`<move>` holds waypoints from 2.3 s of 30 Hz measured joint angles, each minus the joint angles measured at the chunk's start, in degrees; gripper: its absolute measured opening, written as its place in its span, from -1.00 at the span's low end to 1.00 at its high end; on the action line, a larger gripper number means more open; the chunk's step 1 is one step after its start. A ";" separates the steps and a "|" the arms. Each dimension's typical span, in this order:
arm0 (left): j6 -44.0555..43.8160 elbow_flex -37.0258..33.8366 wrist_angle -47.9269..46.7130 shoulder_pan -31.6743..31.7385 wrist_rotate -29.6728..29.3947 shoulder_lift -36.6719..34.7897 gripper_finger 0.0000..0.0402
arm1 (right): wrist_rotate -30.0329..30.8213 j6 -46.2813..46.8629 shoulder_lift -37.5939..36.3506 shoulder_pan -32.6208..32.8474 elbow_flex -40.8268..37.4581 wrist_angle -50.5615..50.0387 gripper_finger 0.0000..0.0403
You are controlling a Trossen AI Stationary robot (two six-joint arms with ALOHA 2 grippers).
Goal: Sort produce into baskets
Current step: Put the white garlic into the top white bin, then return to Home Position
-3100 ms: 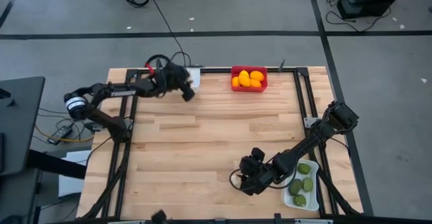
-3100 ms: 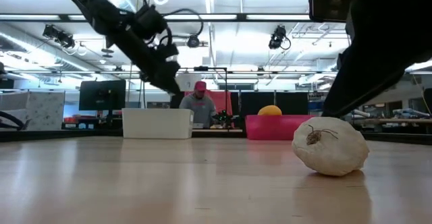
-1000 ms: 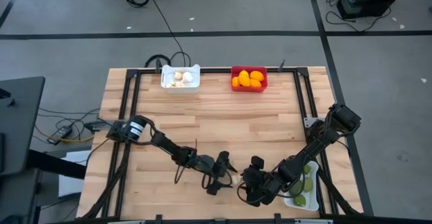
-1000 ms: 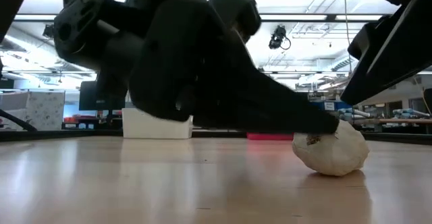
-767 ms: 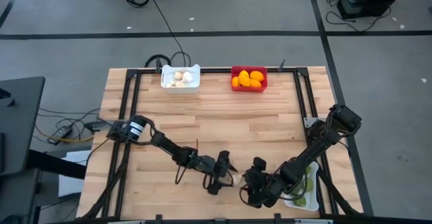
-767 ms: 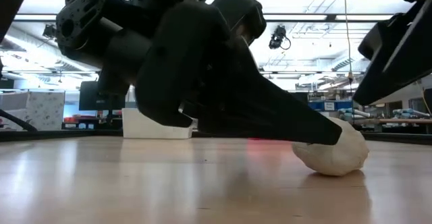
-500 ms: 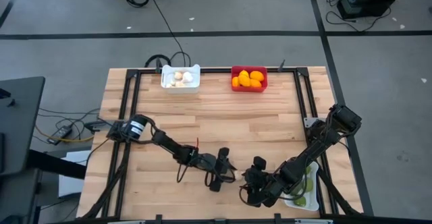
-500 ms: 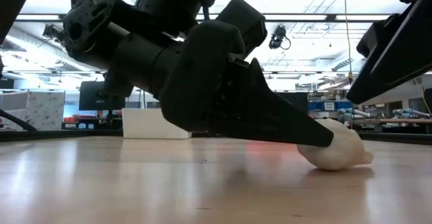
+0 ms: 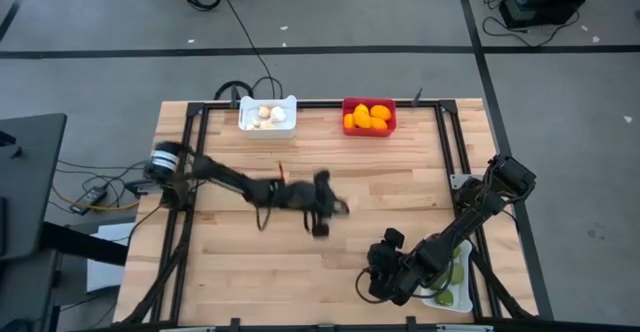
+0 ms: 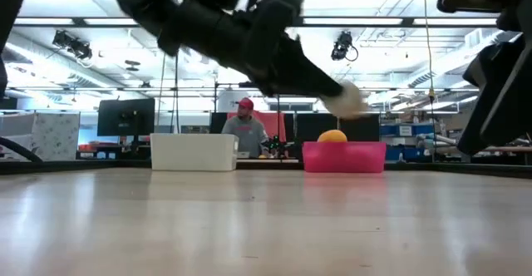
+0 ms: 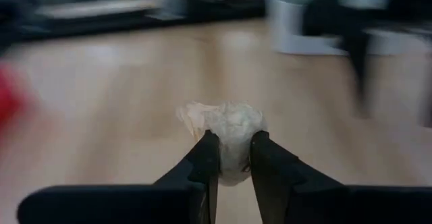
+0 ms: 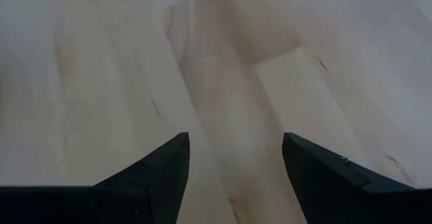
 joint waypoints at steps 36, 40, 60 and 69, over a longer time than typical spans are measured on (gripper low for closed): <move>-3.62 -17.46 -22.68 52.03 -0.25 -27.12 0.26 | 8.62 8.70 -0.11 -5.07 -0.02 -7.71 0.22; -3.64 -17.59 -24.76 50.74 3.69 -30.00 0.27 | 8.61 6.46 -0.58 -7.91 -0.02 -7.73 0.22; -15.64 -33.88 -22.56 19.29 9.05 -60.62 -0.23 | 3.55 -43.29 -15.30 -18.15 0.00 17.42 -0.94; -15.49 -33.59 -22.26 8.12 6.26 -69.76 -0.38 | 2.95 -52.30 -25.91 -18.48 -3.28 22.59 -0.97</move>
